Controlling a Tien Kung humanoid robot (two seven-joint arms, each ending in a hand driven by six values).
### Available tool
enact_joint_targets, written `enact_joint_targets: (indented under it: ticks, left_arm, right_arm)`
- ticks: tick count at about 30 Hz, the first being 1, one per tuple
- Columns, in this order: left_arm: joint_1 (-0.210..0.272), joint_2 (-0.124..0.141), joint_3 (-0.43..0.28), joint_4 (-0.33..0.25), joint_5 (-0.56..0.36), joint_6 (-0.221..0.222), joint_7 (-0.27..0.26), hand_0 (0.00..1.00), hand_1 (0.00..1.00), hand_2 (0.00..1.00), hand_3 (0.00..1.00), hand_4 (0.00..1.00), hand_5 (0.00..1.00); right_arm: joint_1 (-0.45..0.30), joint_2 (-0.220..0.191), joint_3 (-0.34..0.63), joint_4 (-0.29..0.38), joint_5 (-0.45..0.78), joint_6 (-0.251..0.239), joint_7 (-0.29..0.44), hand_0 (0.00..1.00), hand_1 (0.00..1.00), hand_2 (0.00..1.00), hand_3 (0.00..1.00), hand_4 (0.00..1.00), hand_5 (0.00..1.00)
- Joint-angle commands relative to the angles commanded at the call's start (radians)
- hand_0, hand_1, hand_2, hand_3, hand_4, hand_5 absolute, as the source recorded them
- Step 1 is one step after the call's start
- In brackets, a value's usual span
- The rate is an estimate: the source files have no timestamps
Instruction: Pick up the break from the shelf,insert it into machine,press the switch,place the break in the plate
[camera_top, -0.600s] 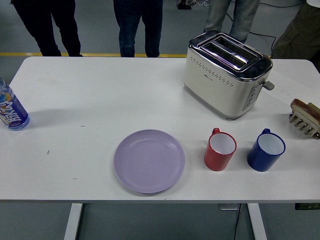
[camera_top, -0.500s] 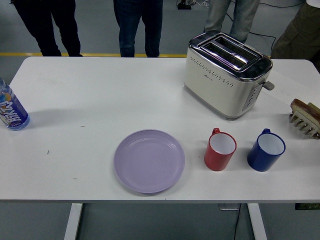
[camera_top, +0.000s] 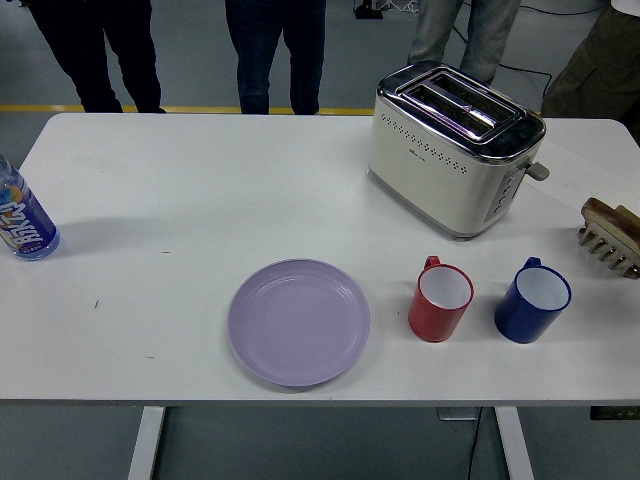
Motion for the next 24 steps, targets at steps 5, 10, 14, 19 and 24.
enact_joint_targets:
  ticks: [5,10,14,19,24]
  left_arm:
    - [-0.001,0.000,0.000,0.000,0.002,0.001,0.001,0.442,0.556,0.706,0.815,0.695,0.998]
    - [-0.002,0.000,0.000,0.000,0.005,0.001,0.002,0.441,0.556,0.705,0.814,0.693,0.998]
    - [-0.002,0.000,-0.001,0.000,0.006,0.002,0.002,0.439,0.554,0.705,0.813,0.691,0.998]
    - [-0.003,0.001,-0.002,0.000,0.007,0.002,0.002,0.439,0.554,0.705,0.813,0.691,0.998]
    - [-0.004,0.001,0.000,0.000,0.006,0.002,0.002,0.440,0.554,0.704,0.812,0.691,0.998]
  right_arm:
    - [0.005,-0.002,-0.030,0.003,-0.015,0.015,-0.021,0.946,0.861,0.872,0.902,0.807,0.138]
    - [0.017,0.003,-0.057,0.003,-0.022,0.026,-0.033,0.944,0.868,0.874,0.907,0.819,0.165]
    - [0.022,0.006,-0.067,0.006,-0.021,0.030,-0.039,0.946,0.870,0.878,0.911,0.826,0.179]
    - [0.031,0.005,-0.087,0.000,-0.026,0.036,-0.051,0.946,0.870,0.878,0.911,0.826,0.179]
    - [0.047,0.005,-0.110,-0.023,-0.049,0.047,-0.073,0.947,0.873,0.878,0.913,0.828,0.187]
